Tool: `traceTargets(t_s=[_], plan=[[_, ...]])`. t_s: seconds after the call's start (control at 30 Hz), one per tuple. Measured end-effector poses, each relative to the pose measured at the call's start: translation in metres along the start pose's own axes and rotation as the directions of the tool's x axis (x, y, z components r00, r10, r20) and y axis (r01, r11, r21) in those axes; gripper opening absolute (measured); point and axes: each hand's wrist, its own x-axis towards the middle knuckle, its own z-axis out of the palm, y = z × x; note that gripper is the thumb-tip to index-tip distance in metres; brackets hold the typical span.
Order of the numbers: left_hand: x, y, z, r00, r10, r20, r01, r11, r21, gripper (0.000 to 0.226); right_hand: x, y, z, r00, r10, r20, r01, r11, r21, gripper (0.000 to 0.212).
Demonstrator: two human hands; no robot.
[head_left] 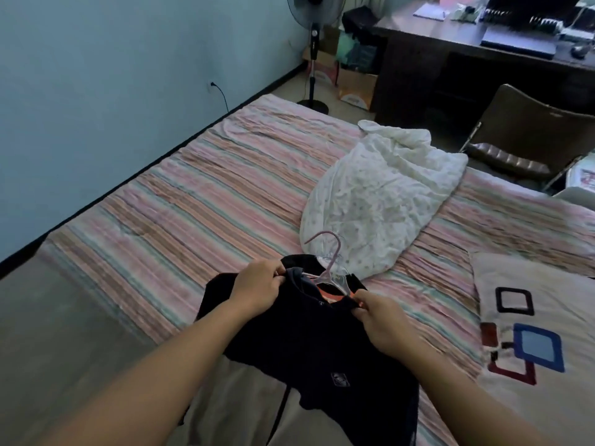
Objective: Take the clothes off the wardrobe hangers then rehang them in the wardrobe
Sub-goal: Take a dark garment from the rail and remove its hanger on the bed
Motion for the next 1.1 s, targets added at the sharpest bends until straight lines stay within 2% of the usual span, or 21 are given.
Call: traceTargets(t_s=[0.13, 0.23, 0.33, 0.43, 0.53, 0.67, 0.8, 0.97, 1.1], plan=[[0.073, 0.0, 0.054, 0.999, 0.007, -0.054, 0.003, 0.984, 0.177, 0.013, 0.079, 0.047, 0.014, 0.996, 0.083, 0.015, -0.084, 0.995, 0.048, 0.007], [0.115, 0.0, 0.099, 0.995, -0.093, 0.037, 0.089, 0.99, 0.107, 0.01, 0.127, 0.086, 0.031, 0.977, 0.208, -0.04, -0.204, 0.975, 0.085, 0.001], [0.147, -0.005, 0.149, 0.984, -0.132, 0.119, 0.126, 0.99, 0.059, 0.005, 0.165, 0.125, 0.059, 0.93, 0.345, -0.129, -0.315, 0.926, 0.209, 0.011], [0.174, -0.016, 0.194, 0.965, -0.148, 0.215, 0.145, 0.989, 0.032, 0.027, 0.2, 0.158, 0.087, 0.893, 0.425, -0.15, -0.389, 0.895, 0.22, 0.011], [0.194, -0.027, 0.226, 0.943, -0.144, 0.301, 0.134, 0.989, 0.054, 0.049, 0.233, 0.183, 0.11, 0.882, 0.451, -0.139, -0.411, 0.879, 0.243, 0.002], [0.217, -0.05, 0.272, 0.856, -0.219, 0.468, 0.228, 0.973, 0.037, 0.077, 0.276, 0.213, 0.147, 0.862, 0.488, -0.137, -0.457, 0.866, 0.203, 0.006], [0.219, -0.066, 0.301, 0.797, -0.172, 0.579, 0.144, 0.985, 0.095, 0.1, 0.296, 0.234, 0.176, 0.828, 0.544, -0.136, -0.516, 0.835, 0.192, 0.007], [0.218, -0.076, 0.311, 0.718, -0.184, 0.671, 0.042, 0.974, 0.222, 0.106, 0.303, 0.243, 0.192, 0.812, 0.569, -0.128, -0.544, 0.819, 0.183, 0.01], [0.222, -0.074, 0.305, 0.7, -0.194, 0.687, 0.024, 0.968, 0.249, 0.109, 0.3, 0.24, 0.192, 0.861, 0.506, -0.046, -0.499, 0.86, 0.109, 0.017]])
